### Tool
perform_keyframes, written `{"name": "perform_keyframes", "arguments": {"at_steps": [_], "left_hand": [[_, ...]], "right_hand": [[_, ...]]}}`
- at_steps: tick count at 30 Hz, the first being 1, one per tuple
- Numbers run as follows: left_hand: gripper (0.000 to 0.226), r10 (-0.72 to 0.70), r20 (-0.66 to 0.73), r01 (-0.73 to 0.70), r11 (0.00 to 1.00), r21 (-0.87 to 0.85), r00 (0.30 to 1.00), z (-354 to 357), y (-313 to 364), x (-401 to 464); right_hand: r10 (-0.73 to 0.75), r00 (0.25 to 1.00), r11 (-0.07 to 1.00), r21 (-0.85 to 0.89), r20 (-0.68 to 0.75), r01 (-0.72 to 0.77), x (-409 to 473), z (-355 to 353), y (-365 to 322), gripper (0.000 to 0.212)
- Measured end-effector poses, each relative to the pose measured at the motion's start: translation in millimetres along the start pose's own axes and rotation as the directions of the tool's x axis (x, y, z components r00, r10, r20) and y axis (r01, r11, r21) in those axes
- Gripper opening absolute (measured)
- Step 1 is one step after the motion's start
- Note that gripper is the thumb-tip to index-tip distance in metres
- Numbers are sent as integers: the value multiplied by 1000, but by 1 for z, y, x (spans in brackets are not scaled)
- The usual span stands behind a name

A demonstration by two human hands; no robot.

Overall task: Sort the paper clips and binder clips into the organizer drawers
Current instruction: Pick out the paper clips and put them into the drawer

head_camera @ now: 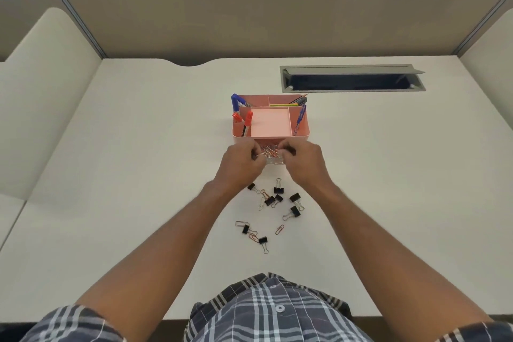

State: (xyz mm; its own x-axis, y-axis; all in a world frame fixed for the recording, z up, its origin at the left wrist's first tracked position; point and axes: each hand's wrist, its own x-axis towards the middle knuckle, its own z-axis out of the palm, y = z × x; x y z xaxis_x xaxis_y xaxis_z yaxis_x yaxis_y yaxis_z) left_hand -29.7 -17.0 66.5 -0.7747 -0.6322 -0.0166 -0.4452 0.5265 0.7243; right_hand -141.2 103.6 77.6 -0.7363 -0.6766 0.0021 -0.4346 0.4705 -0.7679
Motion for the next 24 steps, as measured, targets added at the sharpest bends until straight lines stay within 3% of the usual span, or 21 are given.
{"name": "perform_keyframes", "arguments": {"at_steps": [6, 11, 15, 18, 20, 24], "left_hand": [[8, 40, -2, -38, 963, 266, 999, 9, 8, 29], [6, 123, -68, -108, 975, 194, 990, 13, 0, 20], [4, 205, -99, -192, 973, 128, 974, 18, -17, -6], [7, 166, -18, -161, 975, 152, 986, 33, -40, -32], [21, 126, 91, -141, 972, 186, 988, 43, -53, -46], [39, 99, 236, -162, 951, 264, 967, 58, -62, -58]], "right_hand": [[-37, 999, 990, -131, 40, 42, 23, 9, -3, 21], [-89, 995, 987, -128, 41, 94, 14, 3, -2, 27], [-124, 991, 979, -154, 48, 130, -8, 2, 12, 20], [-58, 974, 933, -335, 220, 132, -28, 15, 35, 24], [-11, 944, 886, -434, 331, 162, -42, 26, 50, 28], [-62, 921, 858, -450, 385, 246, -63, 42, 67, 30]]}}
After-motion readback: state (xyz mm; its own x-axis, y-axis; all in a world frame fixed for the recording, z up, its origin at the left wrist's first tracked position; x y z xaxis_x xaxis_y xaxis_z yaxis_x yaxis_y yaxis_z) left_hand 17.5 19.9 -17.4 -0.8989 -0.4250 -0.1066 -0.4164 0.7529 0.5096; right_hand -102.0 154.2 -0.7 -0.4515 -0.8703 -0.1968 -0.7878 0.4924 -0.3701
